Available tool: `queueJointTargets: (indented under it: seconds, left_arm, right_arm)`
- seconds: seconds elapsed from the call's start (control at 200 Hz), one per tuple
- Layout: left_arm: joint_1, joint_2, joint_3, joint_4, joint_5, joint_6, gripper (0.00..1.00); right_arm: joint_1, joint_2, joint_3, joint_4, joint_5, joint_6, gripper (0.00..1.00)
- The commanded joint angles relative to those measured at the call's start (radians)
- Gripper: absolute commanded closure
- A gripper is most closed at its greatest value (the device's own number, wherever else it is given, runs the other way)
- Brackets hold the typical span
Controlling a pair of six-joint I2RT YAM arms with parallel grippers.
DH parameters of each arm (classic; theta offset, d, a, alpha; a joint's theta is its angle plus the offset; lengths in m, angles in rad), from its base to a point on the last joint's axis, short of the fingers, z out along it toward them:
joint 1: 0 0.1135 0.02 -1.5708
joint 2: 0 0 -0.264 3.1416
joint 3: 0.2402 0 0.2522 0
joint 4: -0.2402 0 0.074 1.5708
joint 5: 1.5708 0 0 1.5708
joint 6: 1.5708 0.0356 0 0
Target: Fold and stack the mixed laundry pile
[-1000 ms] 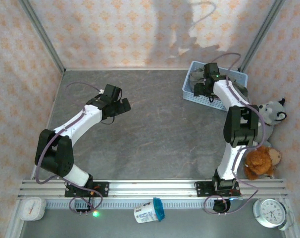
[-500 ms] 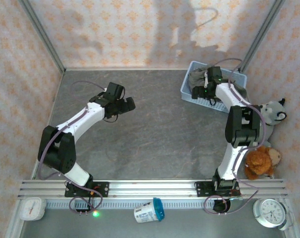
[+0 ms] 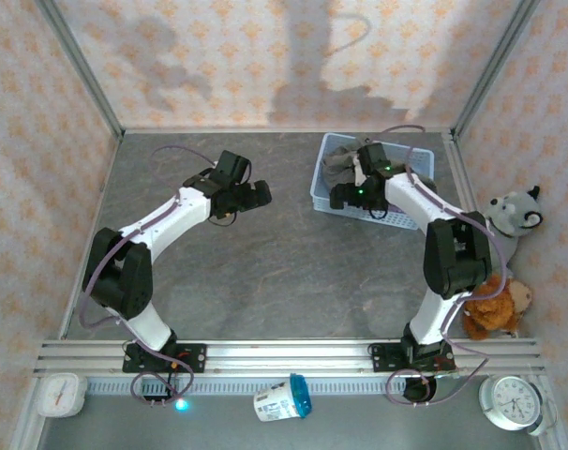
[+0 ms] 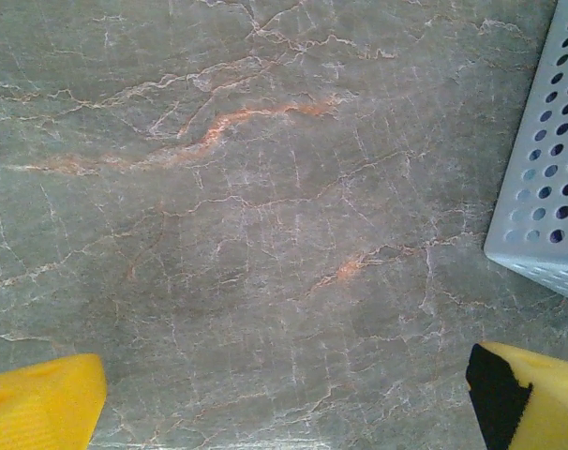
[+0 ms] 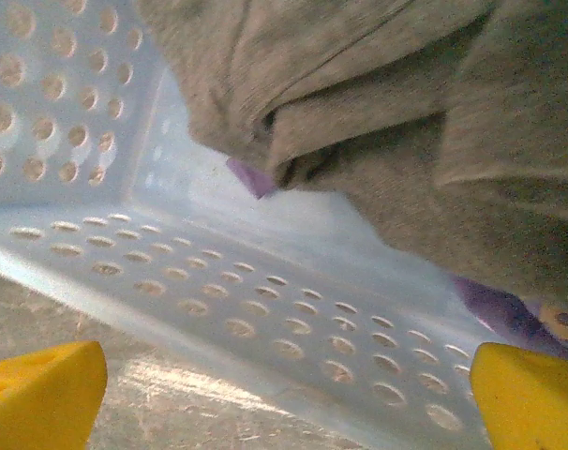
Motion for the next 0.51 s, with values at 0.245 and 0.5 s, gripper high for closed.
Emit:
queueJointTargets:
  seconds: [0.245, 0.5]
  left_arm:
    - [-0.001, -0.075, -0.078, 0.004, -0.016, -0.035, 0.00]
    - [-0.009, -0.062, -0.043, 0.008, -0.015, -0.039, 0.00]
  right_arm:
    - [0.064, -0.045, -0.087, -0.056, 0.095, -0.079, 0.01]
    - [0.066, 0.023, -0.054, -0.026, 0.188, -0.033, 0.32]
